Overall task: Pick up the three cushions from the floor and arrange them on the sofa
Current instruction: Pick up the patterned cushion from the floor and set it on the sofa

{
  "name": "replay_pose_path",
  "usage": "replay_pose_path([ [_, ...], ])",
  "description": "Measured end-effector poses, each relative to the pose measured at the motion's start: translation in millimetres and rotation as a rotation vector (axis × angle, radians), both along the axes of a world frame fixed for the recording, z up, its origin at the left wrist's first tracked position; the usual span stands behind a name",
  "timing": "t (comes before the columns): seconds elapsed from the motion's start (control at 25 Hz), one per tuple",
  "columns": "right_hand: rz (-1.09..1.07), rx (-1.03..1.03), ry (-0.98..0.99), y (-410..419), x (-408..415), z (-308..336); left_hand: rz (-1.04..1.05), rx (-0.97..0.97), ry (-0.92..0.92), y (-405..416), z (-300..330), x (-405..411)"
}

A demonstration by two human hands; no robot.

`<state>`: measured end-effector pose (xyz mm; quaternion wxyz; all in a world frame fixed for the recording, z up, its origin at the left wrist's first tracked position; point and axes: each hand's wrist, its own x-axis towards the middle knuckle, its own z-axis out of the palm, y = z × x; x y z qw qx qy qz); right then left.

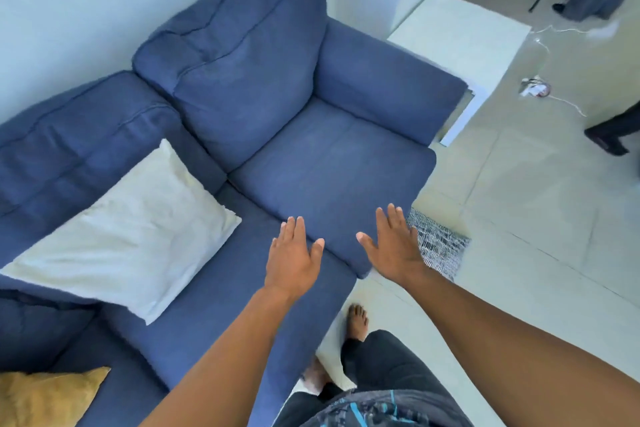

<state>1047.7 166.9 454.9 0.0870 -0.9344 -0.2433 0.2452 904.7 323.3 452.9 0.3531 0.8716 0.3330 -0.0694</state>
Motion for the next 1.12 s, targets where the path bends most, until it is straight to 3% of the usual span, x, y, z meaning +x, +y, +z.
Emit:
replay_pose_path([
  [0.24,-0.298,0.048,0.006,-117.1,41.5,2.8,-0.317,0.056,0.036,-75.9,-0.3,88.4],
  [0.56,-0.505,0.027,0.095,-231.9,123.9,-43.0,-0.529,0.058,0.161,-173.7,-39.3,215.4],
  [0.96,-0.565,0.065,0.225,-294.2,244.6,-125.5,-0.587,0.092,0.288,-243.0,-120.6,359.0],
  [1.12,-0.622,0.107,0.250,-296.7,274.4,-191.8,-0.634,0.095,0.357,-247.4,-184.4,390.8],
])
